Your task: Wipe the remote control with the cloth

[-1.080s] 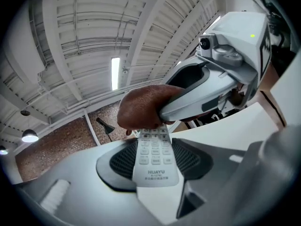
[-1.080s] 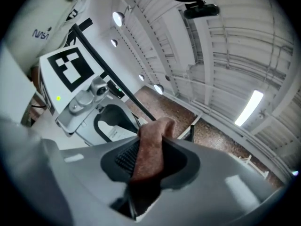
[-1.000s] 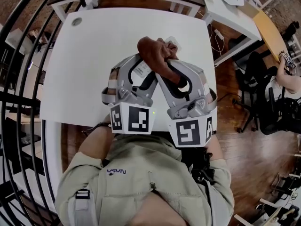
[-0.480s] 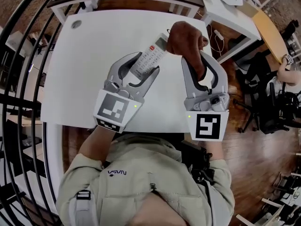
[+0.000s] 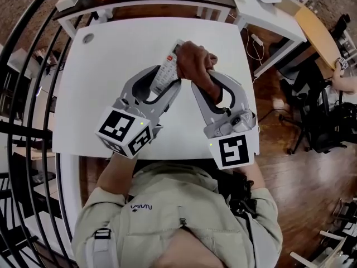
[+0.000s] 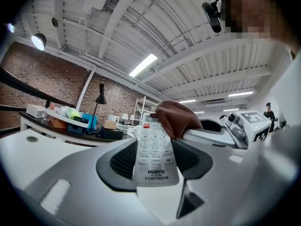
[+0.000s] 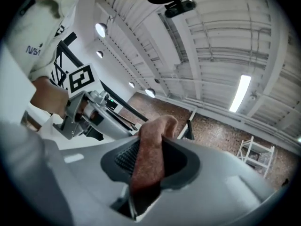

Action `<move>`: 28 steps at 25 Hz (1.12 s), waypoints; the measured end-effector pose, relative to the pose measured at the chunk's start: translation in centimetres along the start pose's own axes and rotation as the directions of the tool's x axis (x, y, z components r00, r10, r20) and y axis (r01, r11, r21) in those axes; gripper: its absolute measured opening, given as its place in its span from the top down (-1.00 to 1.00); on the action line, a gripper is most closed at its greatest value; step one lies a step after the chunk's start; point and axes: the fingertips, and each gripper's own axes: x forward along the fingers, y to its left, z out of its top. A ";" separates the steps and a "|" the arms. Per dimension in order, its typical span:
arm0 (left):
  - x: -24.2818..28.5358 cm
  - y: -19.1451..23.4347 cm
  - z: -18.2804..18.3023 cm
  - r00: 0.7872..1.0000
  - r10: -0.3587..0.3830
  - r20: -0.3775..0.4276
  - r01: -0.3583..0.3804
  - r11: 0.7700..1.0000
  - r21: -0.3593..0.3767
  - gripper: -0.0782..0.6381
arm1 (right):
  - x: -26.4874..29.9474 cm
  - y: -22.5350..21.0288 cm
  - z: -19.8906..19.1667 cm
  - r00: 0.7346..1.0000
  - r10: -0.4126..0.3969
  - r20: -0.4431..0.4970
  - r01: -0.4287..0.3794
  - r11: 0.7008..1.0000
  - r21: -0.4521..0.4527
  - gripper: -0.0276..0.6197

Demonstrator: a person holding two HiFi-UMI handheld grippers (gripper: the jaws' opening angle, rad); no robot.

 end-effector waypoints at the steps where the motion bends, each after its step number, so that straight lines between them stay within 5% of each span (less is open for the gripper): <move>1: 0.0 0.1 0.1 1.000 0.000 0.005 0.000 1.000 -0.006 0.10 | 0.0 0.5 0.0 1.000 0.020 0.002 -0.020 1.000 0.014 0.58; 7: -0.3 0.1 0.6 0.999 -0.007 0.044 0.009 0.998 -0.055 0.11 | -0.2 1.5 0.5 0.997 0.068 0.032 -0.069 0.997 0.044 0.58; 12: -0.7 -0.8 1.8 0.995 -0.039 0.094 0.045 0.997 -0.065 0.11 | -1.3 -4.4 0.9 0.985 -0.147 0.096 0.124 0.969 0.215 0.58; 15: -0.9 -1.5 2.4 0.992 -0.063 0.110 0.068 0.997 -0.046 0.10 | -1.5 -6.5 1.1 0.975 -0.188 0.116 0.152 0.952 0.265 0.58; 28: -1.9 -2.2 4.6 0.977 -0.085 0.195 0.093 0.995 -0.029 0.10 | -0.4 1.2 2.3 0.977 0.094 0.192 -0.142 0.958 0.251 0.58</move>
